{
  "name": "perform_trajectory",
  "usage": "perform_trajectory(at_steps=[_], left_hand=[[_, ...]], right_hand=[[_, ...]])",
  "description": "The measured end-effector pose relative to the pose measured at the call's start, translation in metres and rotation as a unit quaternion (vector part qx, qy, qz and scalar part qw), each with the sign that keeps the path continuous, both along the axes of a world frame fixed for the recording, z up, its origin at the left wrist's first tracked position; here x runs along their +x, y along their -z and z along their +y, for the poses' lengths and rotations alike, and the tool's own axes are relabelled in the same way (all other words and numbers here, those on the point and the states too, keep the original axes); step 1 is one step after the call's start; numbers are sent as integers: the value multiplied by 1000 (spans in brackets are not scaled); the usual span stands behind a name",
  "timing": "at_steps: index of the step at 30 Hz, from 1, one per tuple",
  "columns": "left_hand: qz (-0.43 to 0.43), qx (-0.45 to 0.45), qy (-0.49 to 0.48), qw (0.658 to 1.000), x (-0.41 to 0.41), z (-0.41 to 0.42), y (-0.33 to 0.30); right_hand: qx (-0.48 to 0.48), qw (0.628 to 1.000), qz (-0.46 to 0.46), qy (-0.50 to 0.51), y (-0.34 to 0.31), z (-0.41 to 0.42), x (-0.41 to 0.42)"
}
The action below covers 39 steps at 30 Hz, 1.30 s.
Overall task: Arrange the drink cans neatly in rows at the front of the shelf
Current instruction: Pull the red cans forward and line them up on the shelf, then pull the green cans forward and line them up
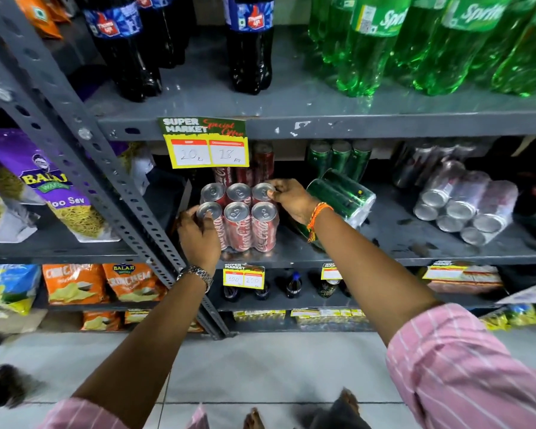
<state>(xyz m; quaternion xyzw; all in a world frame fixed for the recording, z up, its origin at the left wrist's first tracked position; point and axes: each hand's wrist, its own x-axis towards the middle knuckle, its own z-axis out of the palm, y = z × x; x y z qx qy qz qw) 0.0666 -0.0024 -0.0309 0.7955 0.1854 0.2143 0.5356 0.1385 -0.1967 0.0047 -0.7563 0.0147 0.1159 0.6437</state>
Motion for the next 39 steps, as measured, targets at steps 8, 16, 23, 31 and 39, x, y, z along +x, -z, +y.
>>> perform_trajectory(at_steps=[8,16,23,31,39], left_hand=[[-124,28,111,986,-73,-98,-38],[217,-140,172,951,-2,-180,-23],[295,-391,114,864,40,-201,-16],[204,-250,116,939,50,-220,-13],[114,-11,173,978,41,-230,-6]], right_hand=[[-227,962,-109,106,-9,-108,26],[-334,942,26,16,1,-171,53],[-293,952,85,-38,13,-182,74],[-135,987,84,10,15,-212,63],[-6,996,-49,69,37,-250,17]])
